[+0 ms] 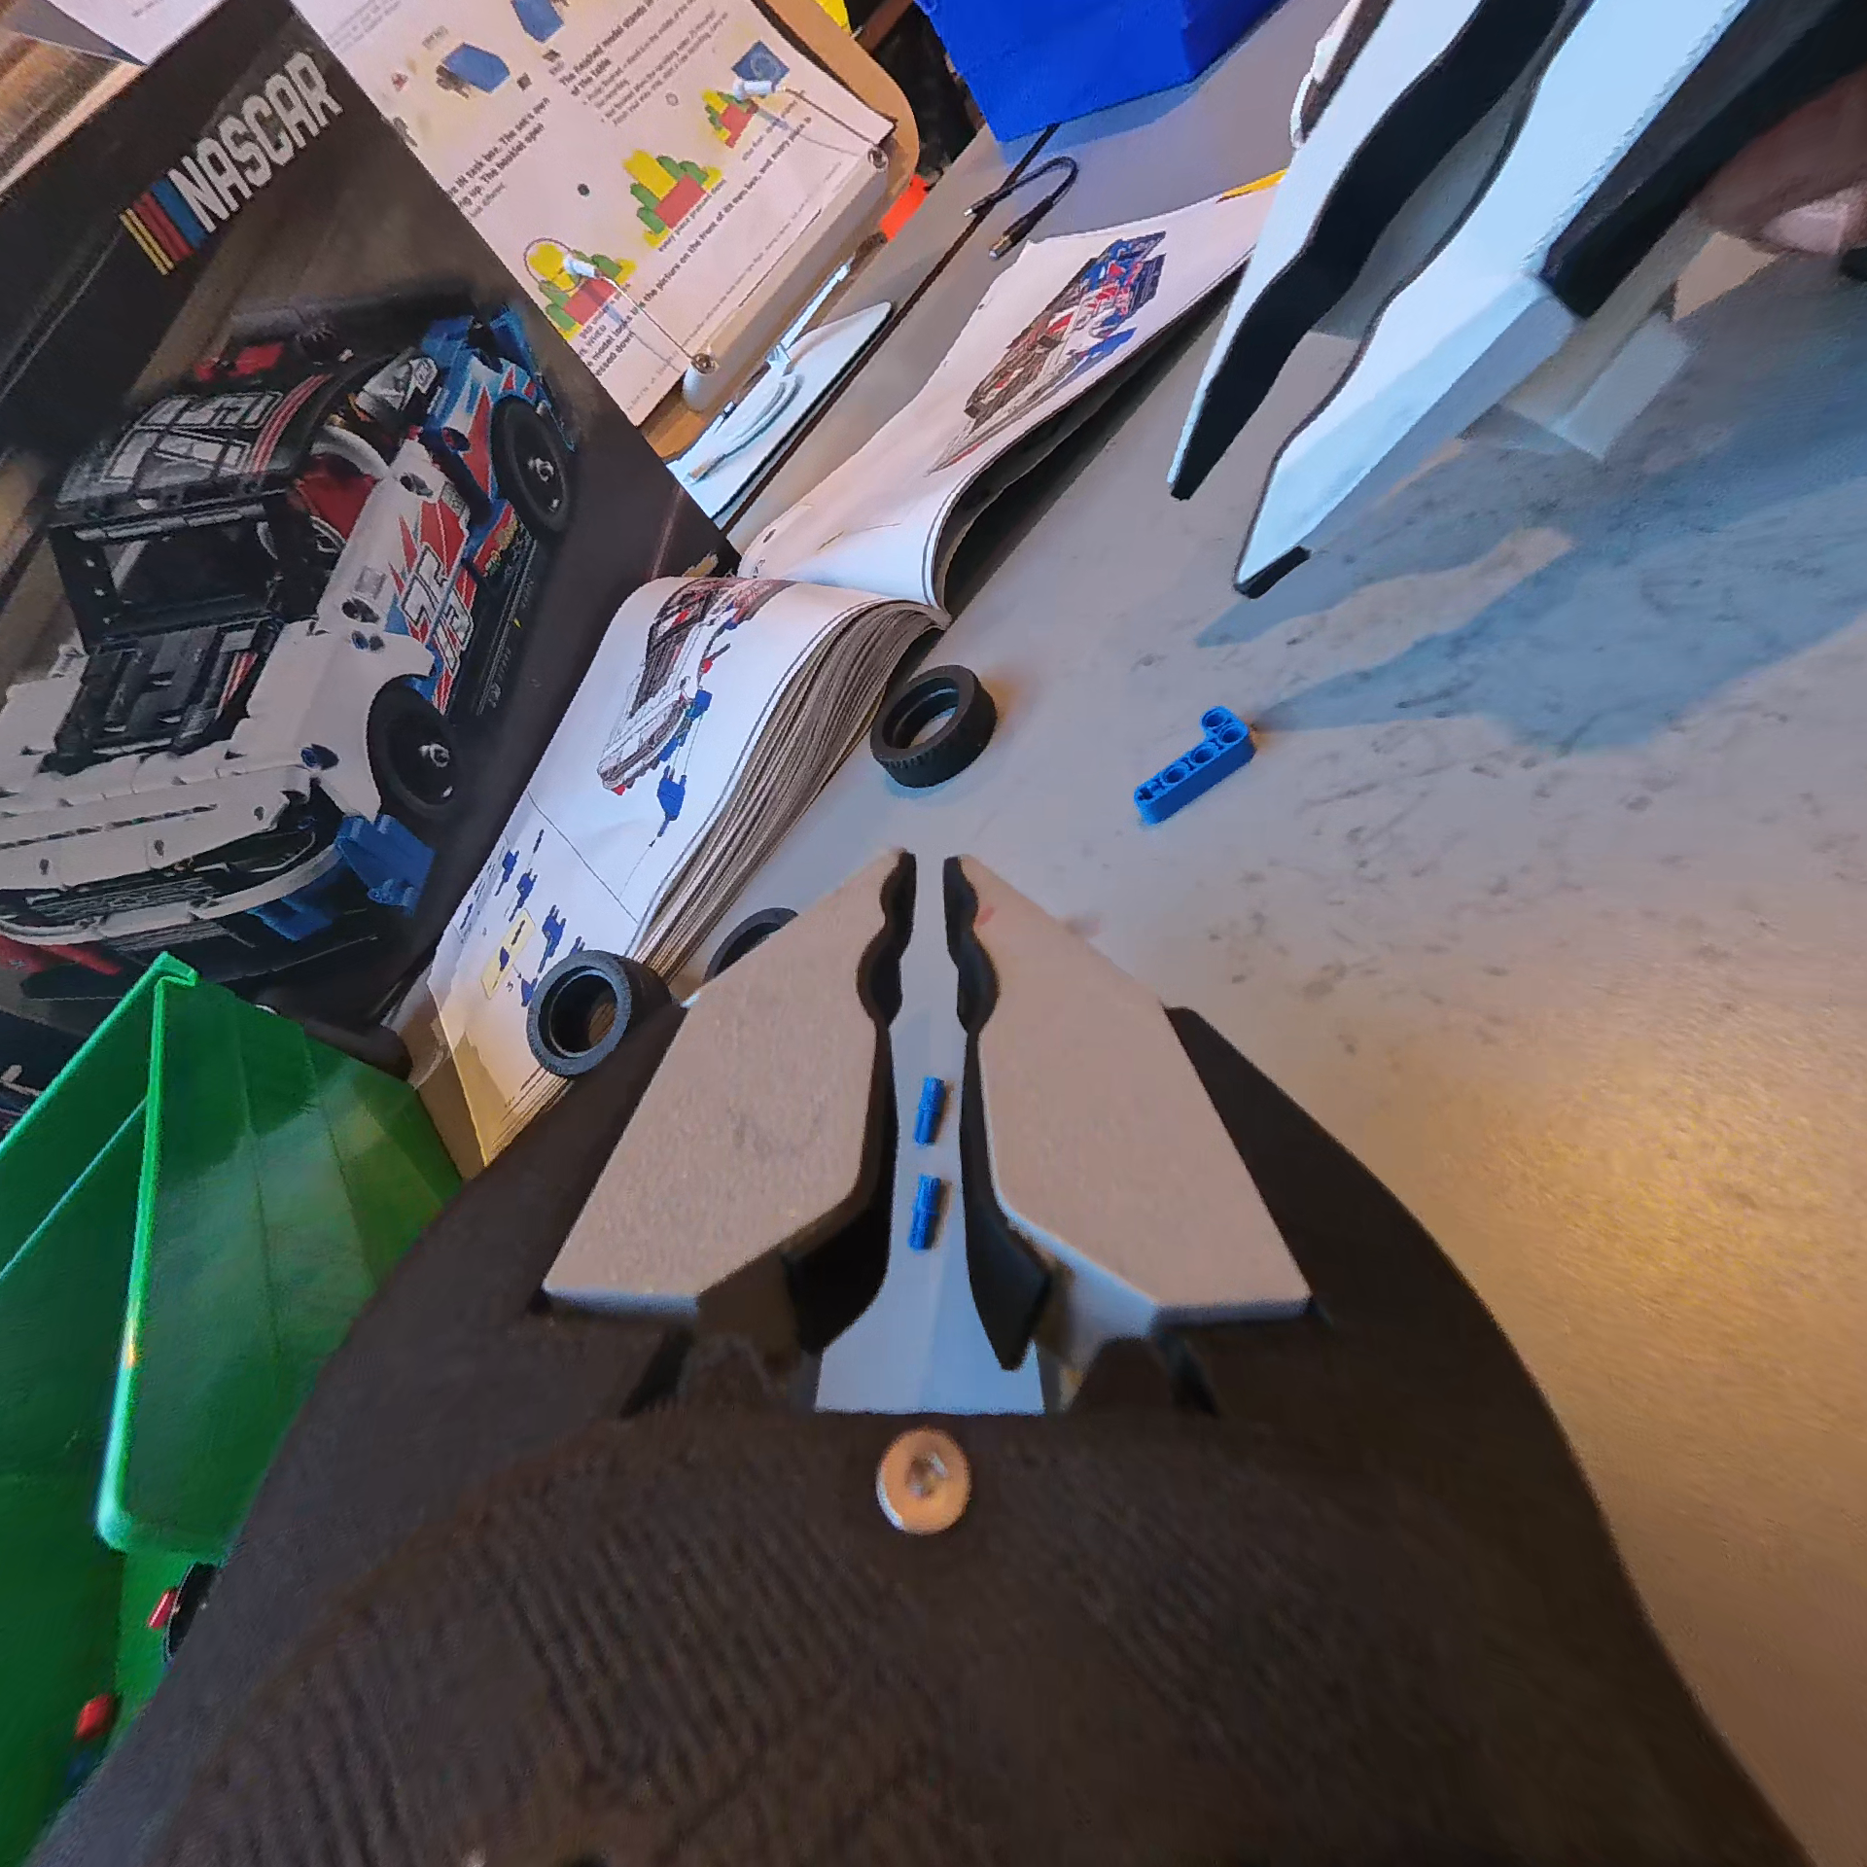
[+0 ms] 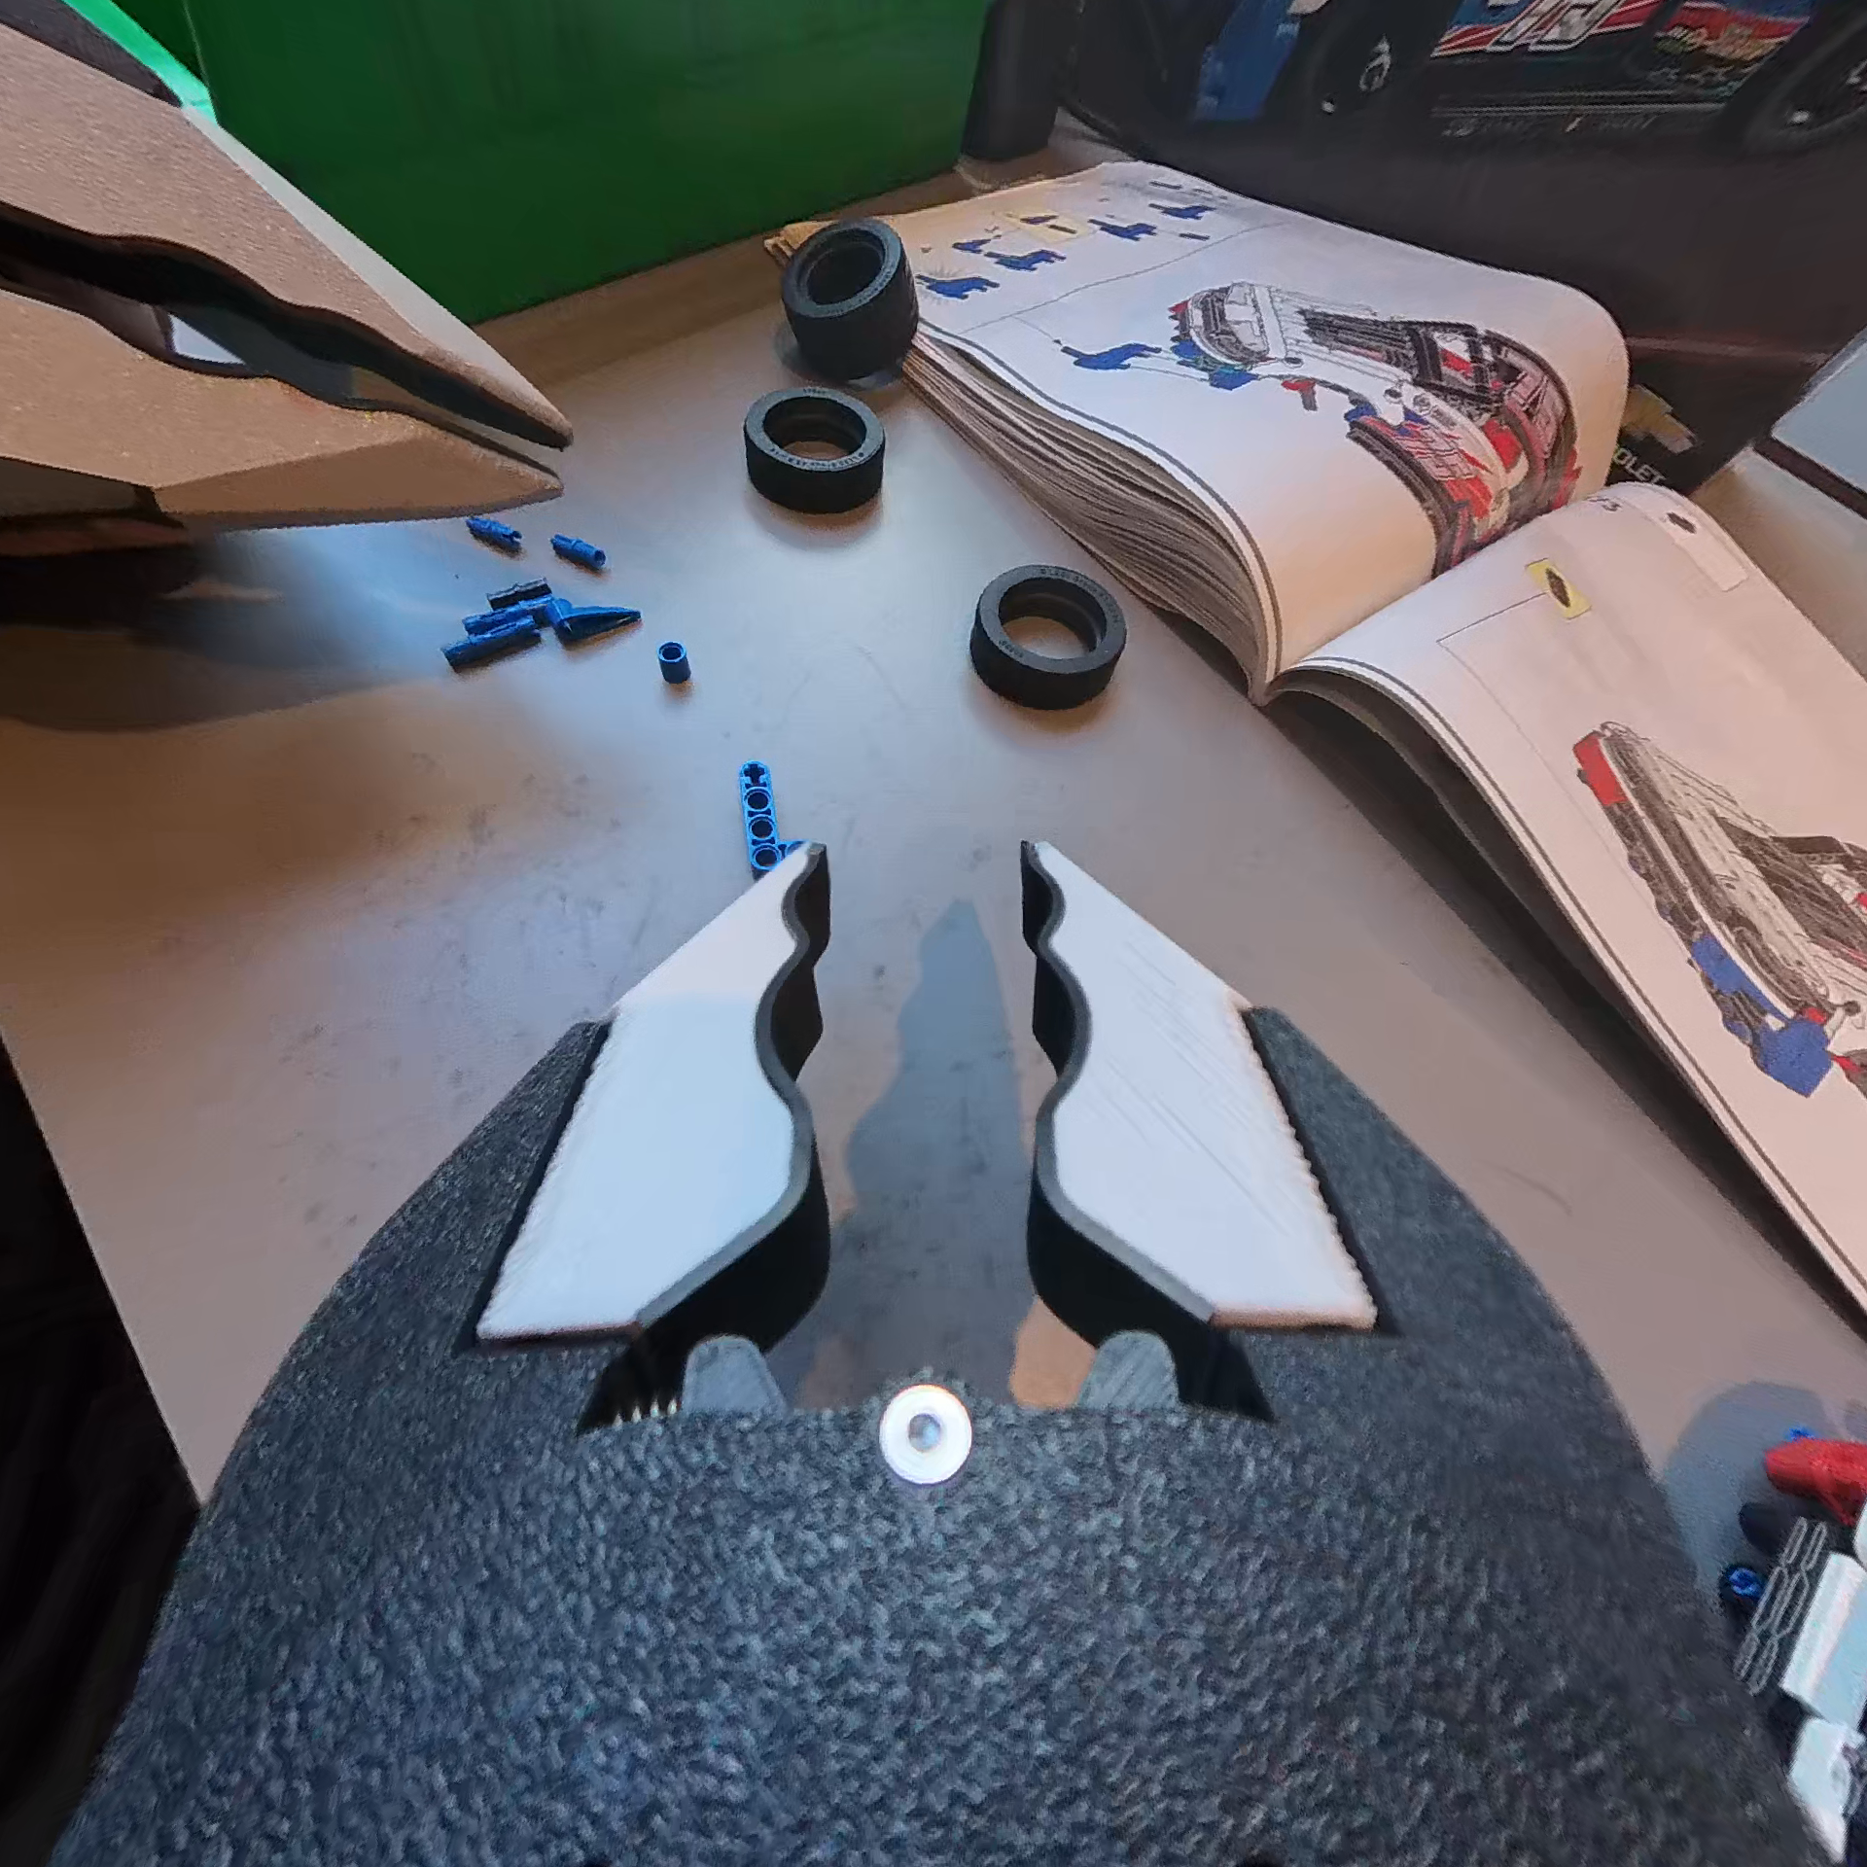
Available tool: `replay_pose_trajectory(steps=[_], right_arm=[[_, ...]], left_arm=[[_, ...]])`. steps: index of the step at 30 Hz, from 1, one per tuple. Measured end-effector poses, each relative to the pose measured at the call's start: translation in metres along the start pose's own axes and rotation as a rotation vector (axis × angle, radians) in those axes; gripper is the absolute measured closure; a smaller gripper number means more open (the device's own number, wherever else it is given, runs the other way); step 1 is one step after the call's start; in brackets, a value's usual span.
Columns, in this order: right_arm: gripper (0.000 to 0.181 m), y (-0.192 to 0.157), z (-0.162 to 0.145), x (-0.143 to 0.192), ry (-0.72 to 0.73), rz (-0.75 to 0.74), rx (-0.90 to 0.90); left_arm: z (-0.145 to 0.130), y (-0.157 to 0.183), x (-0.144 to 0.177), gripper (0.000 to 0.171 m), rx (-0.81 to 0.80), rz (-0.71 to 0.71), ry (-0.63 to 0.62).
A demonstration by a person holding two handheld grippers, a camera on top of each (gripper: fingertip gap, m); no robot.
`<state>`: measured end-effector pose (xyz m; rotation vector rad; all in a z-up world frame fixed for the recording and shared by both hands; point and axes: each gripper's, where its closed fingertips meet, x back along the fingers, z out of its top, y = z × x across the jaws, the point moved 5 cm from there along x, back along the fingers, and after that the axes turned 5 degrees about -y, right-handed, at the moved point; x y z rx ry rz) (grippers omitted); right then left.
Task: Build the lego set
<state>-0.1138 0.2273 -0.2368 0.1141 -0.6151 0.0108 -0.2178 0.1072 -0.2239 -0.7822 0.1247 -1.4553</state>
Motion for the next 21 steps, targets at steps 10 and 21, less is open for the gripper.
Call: replay_pose_trajectory(steps=[10,21], right_arm=[[0.146,-0.003,-0.001,-0.002,-0.017,0.110,-0.022],[0.151,-0.002,0.001,-0.008,-0.023,0.179,-0.014]], left_arm=[[0.003,-0.004,0.001,0.171,0.041,-0.031,0.045],[0.010,-0.015,0.005,0.171,0.125,-0.100,0.170]])
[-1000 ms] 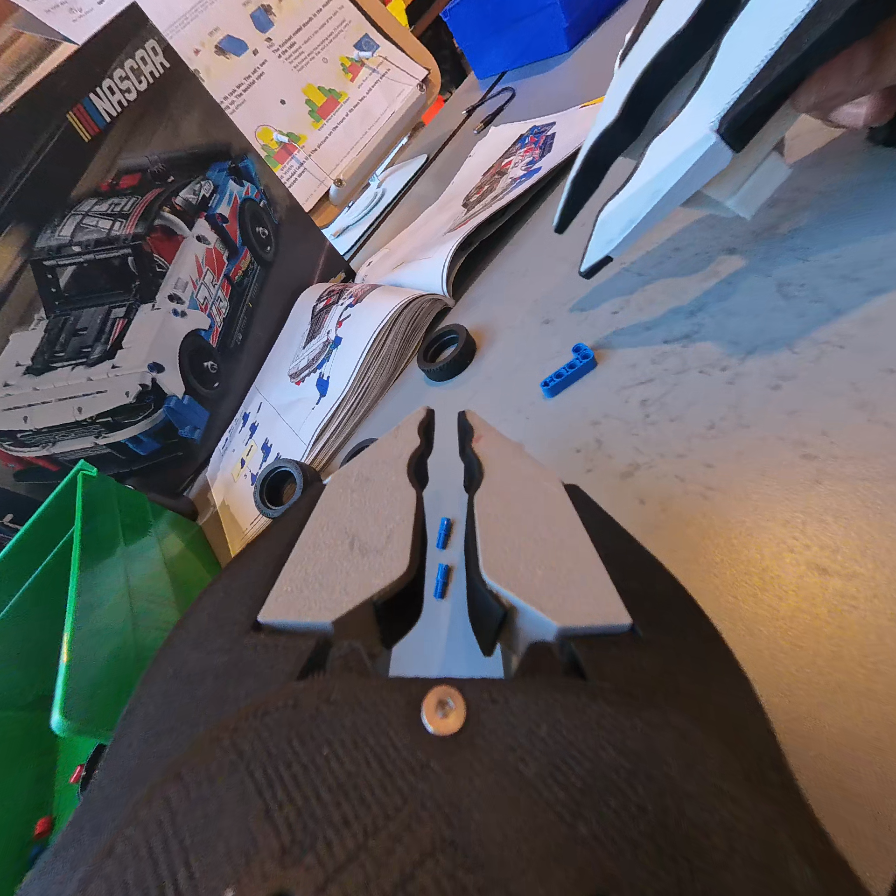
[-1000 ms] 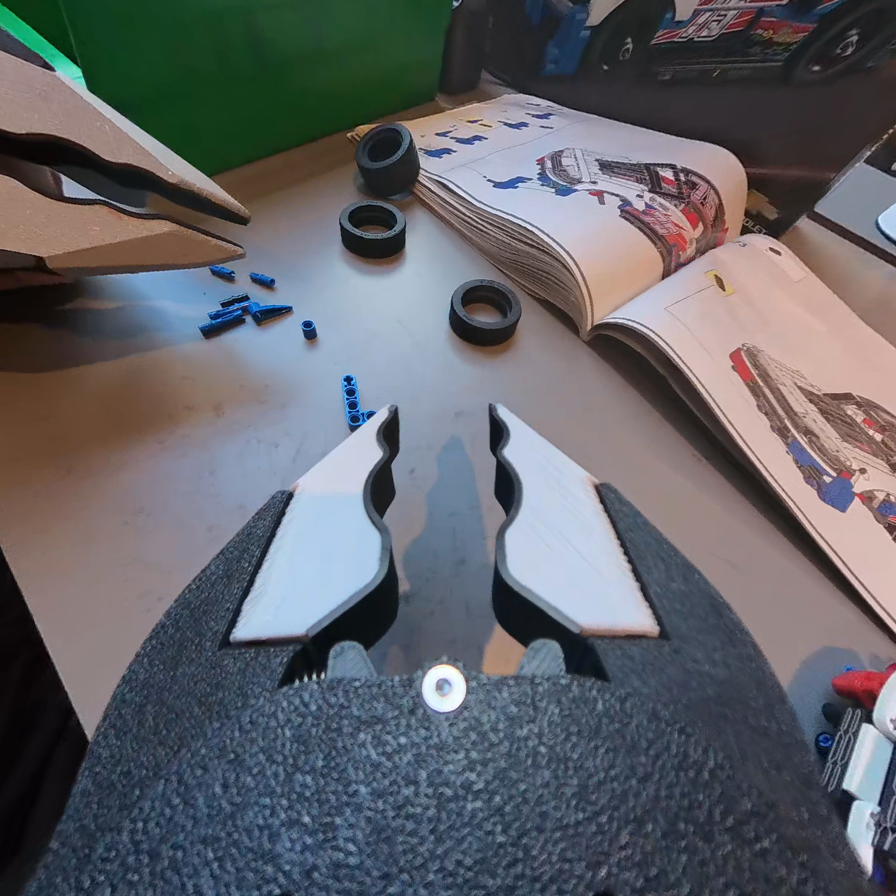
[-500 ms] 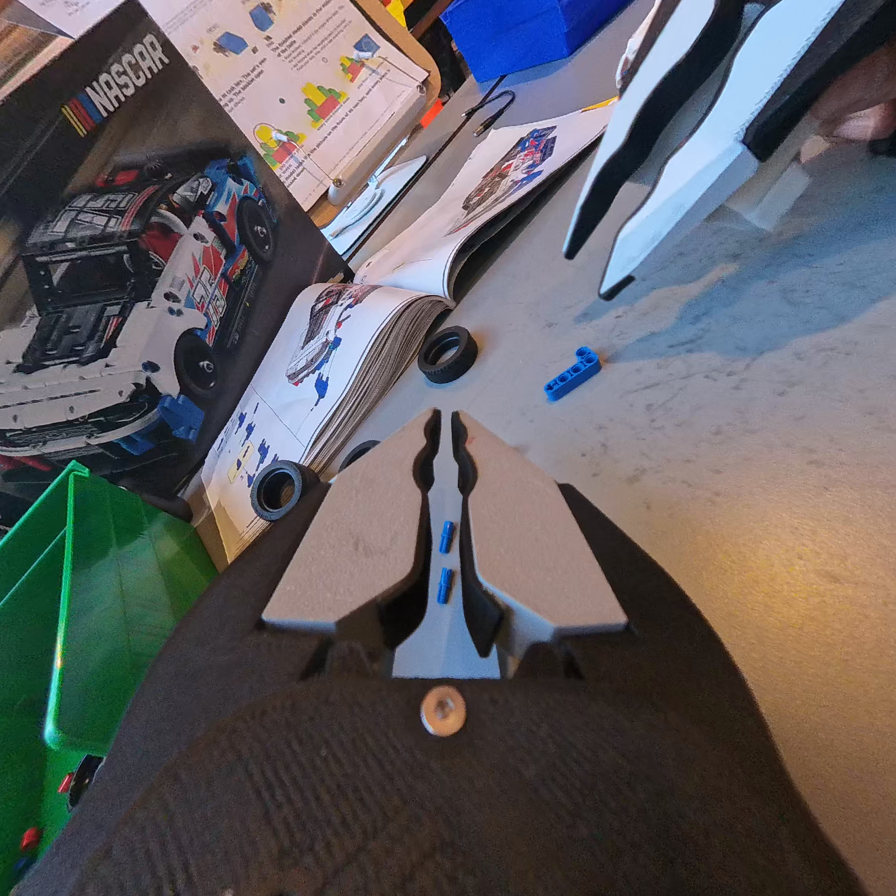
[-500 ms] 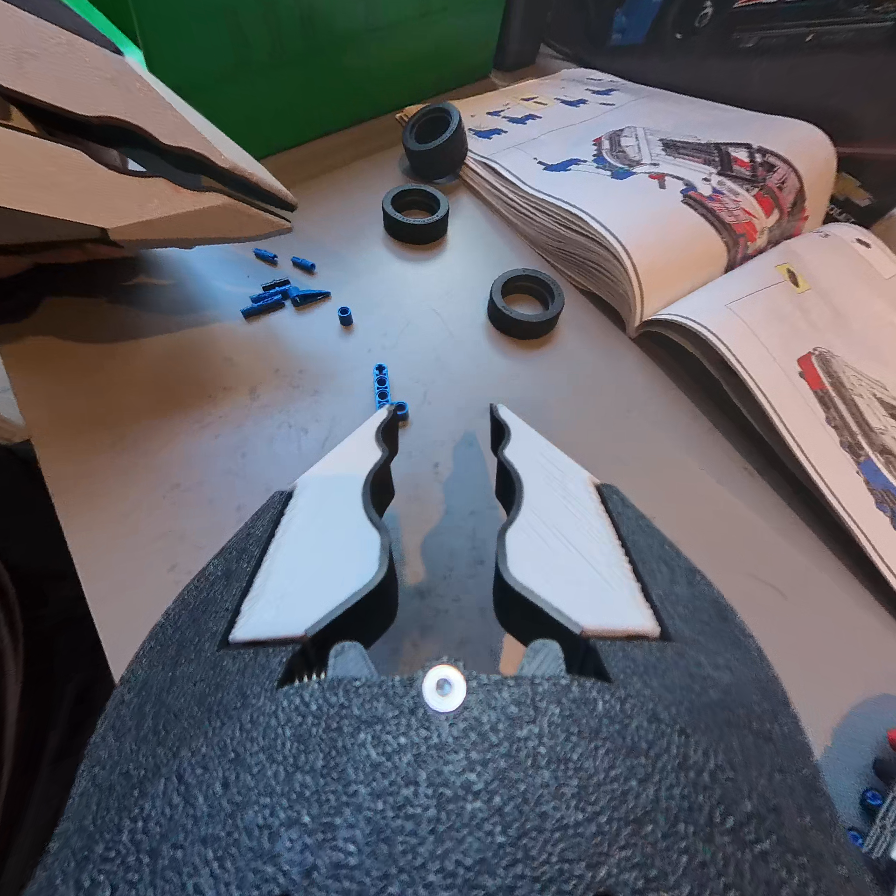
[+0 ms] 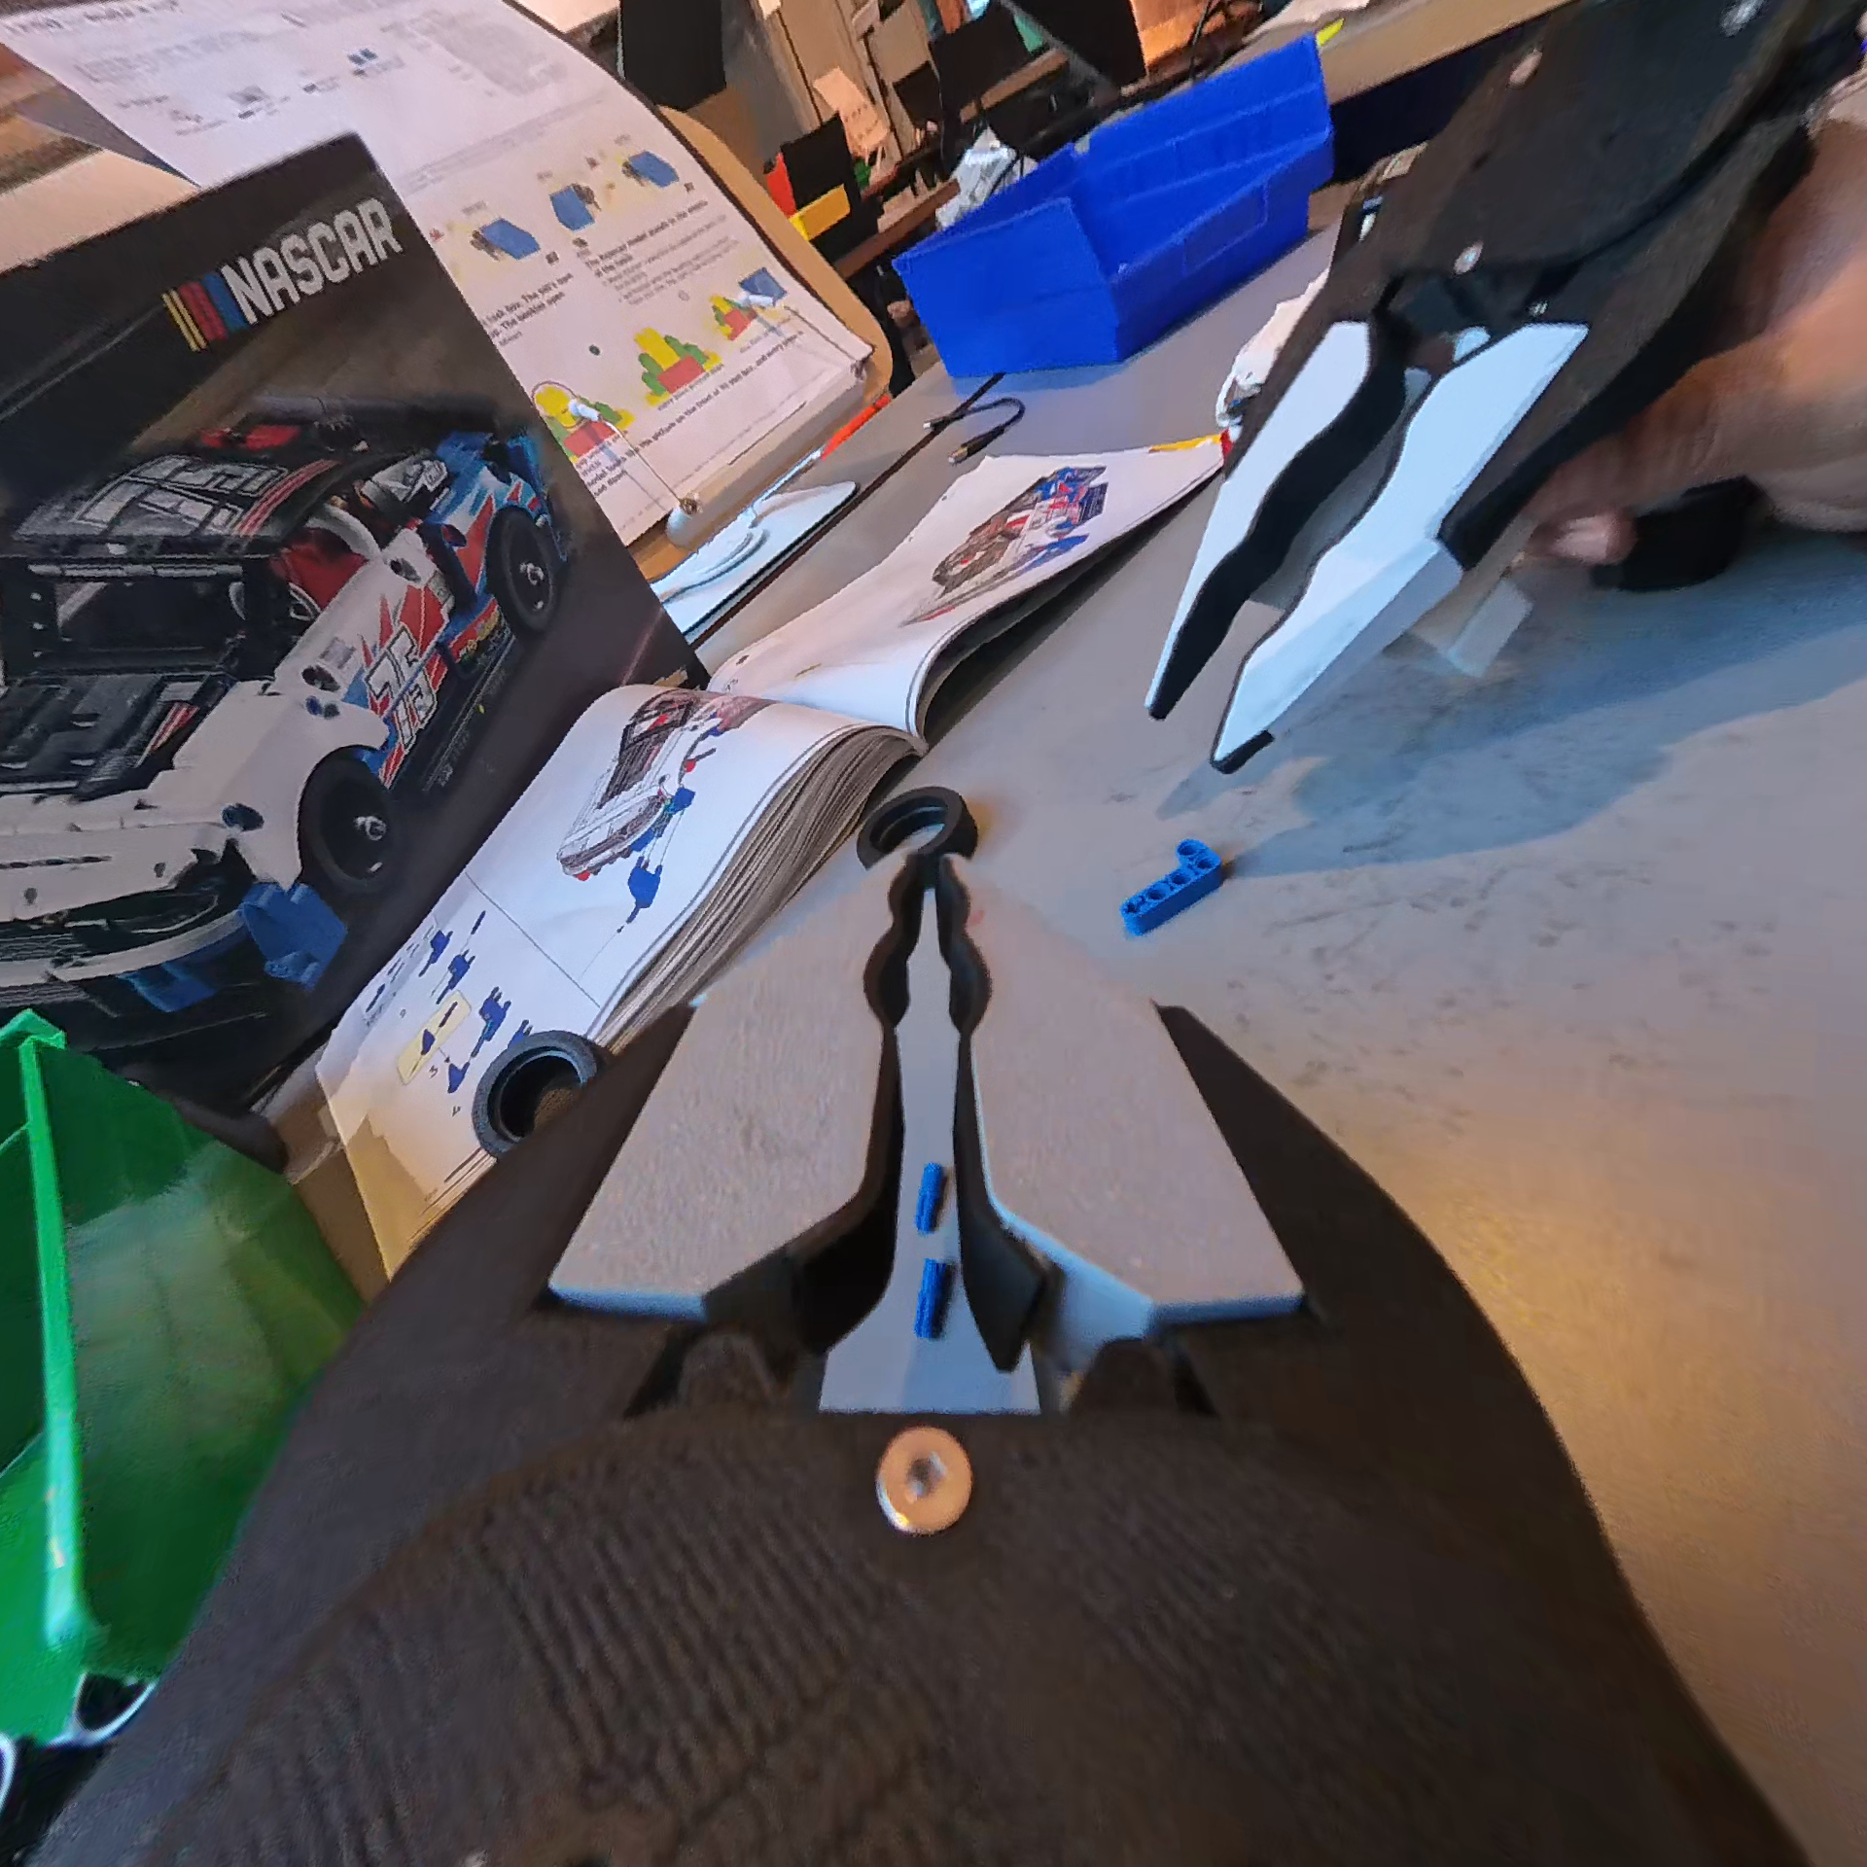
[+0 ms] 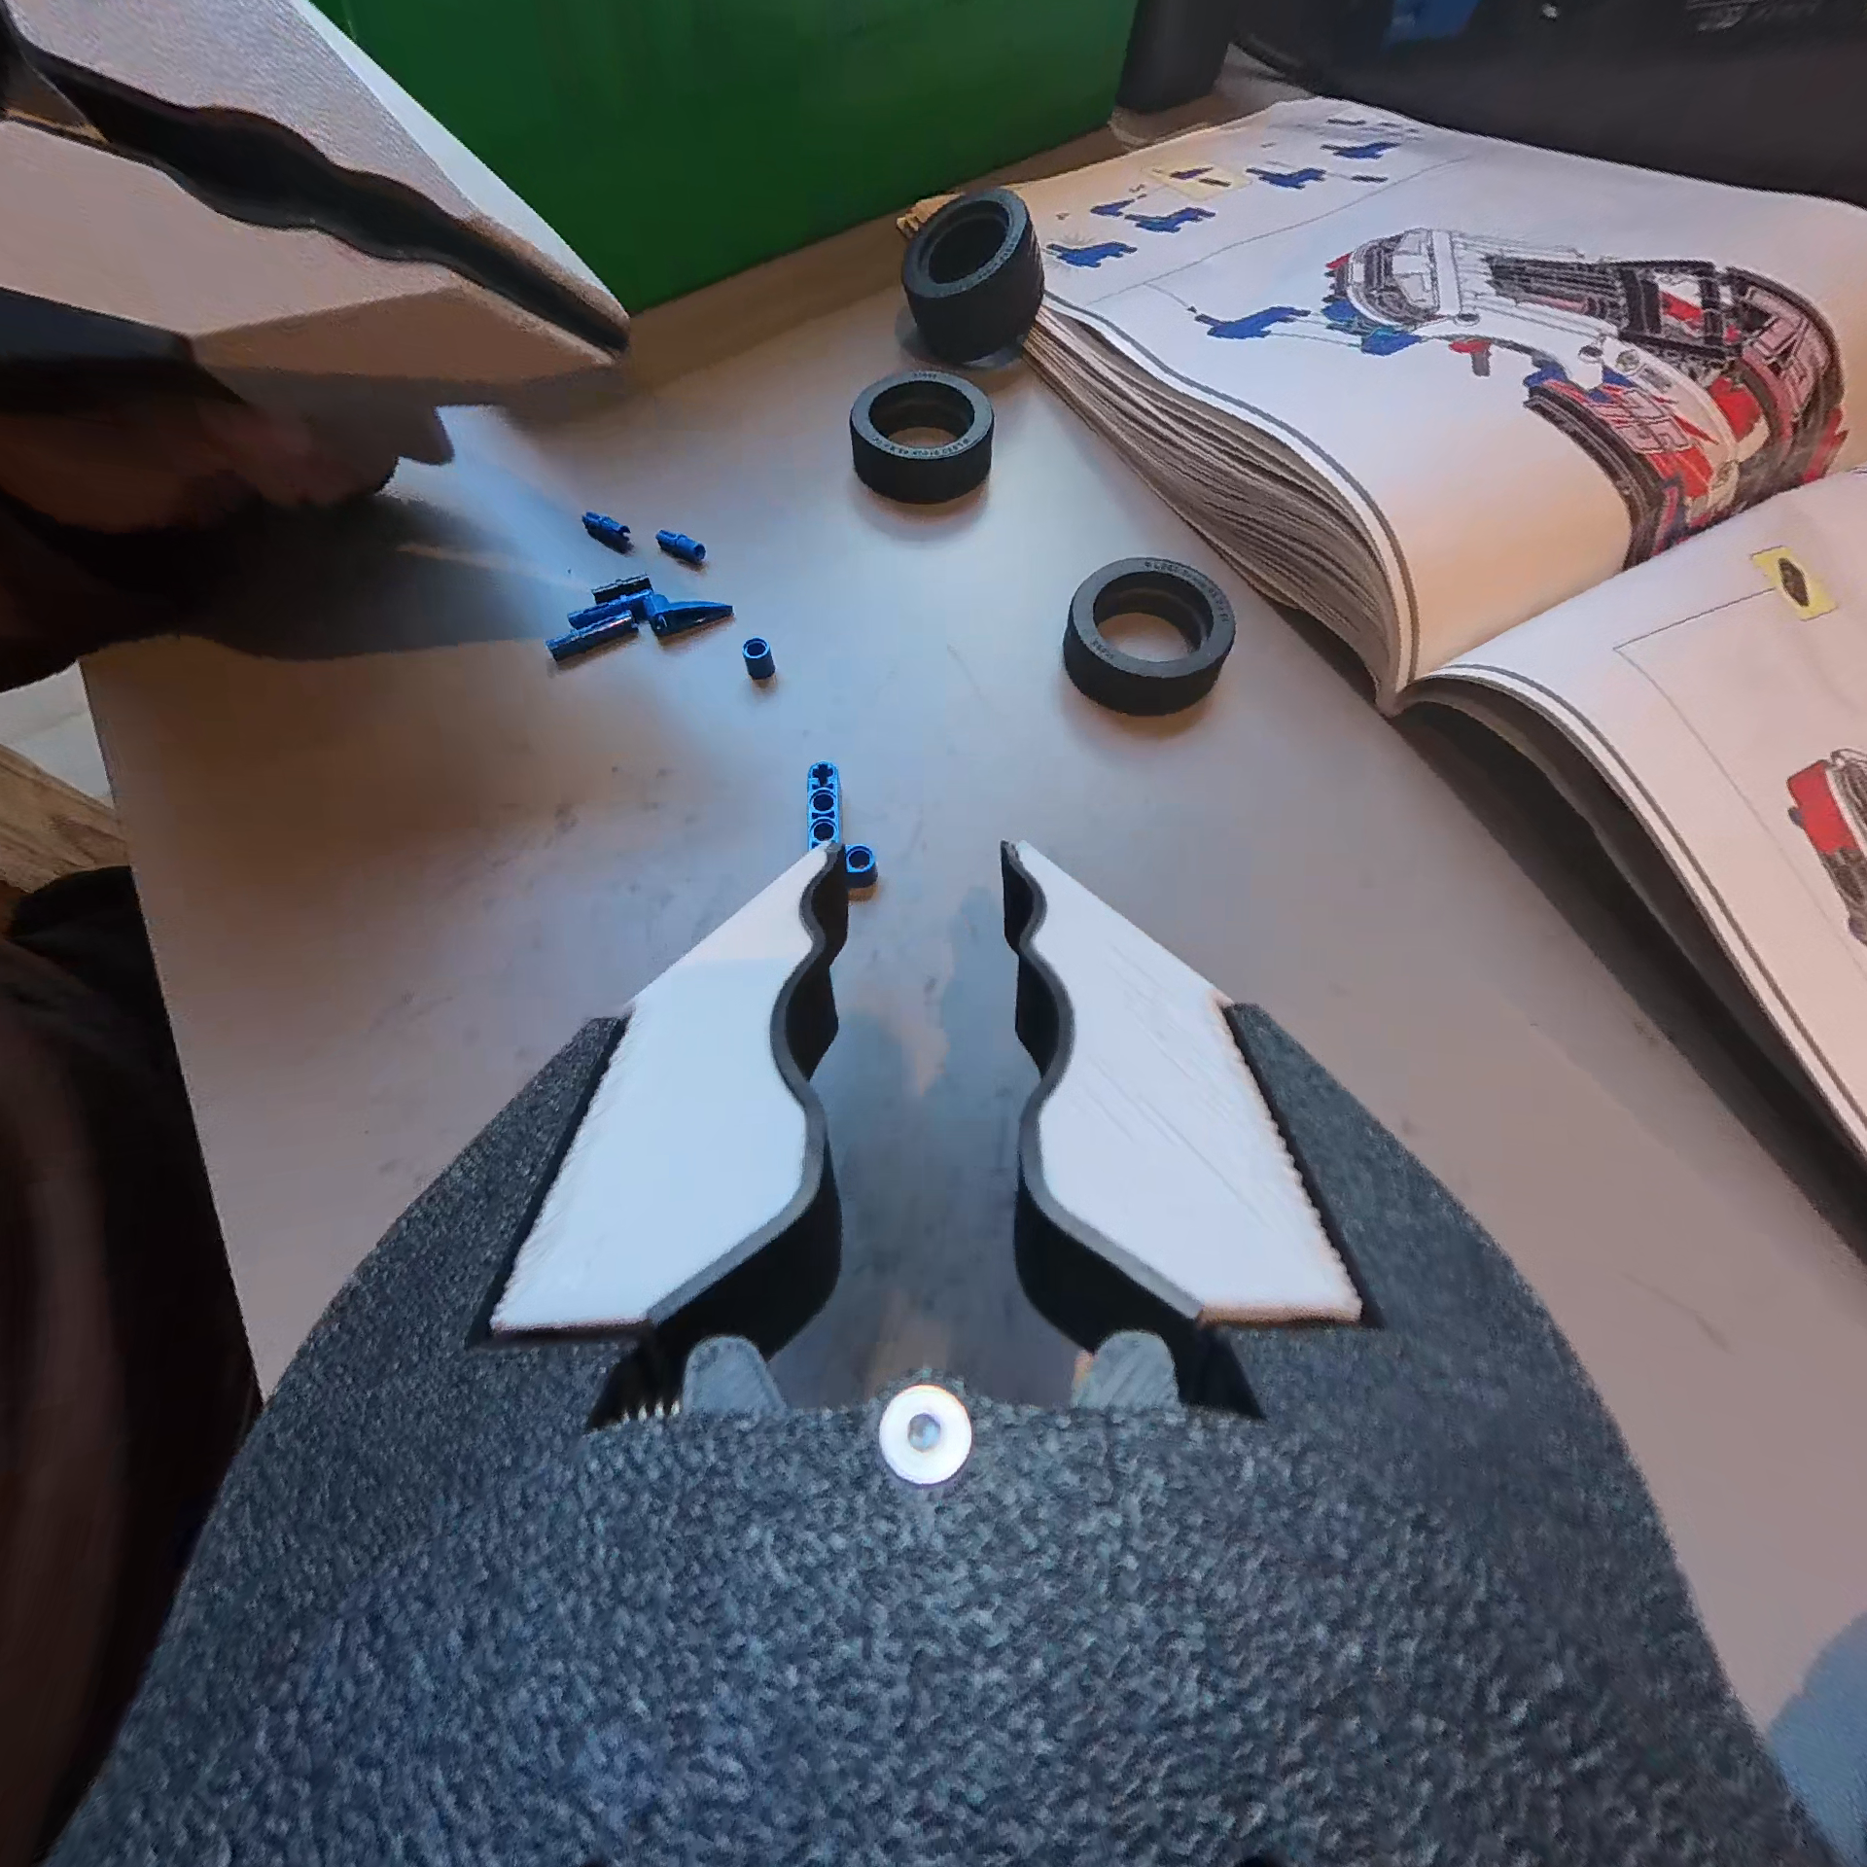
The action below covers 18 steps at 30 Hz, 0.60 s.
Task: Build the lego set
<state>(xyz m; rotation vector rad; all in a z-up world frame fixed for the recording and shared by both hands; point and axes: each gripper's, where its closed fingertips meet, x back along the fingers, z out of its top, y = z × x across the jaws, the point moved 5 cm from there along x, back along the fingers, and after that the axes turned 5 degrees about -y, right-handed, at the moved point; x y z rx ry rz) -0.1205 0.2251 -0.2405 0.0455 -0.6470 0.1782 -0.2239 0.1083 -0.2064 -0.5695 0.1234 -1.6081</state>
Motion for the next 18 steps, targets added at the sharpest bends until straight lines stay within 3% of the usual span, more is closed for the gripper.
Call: replay_pose_trajectory(steps=[14,18], right_arm=[[0.159,-0.001,-0.006,0.002,-0.028,-0.065,0.086],[0.160,-0.002,-0.007,0.005,-0.019,-0.049,0.087]], left_arm=[[0.013,-0.004,0.005,0.171,-0.020,0.082,0.099],[0.012,0.000,-0.004,0.171,-0.014,0.035,0.072]])
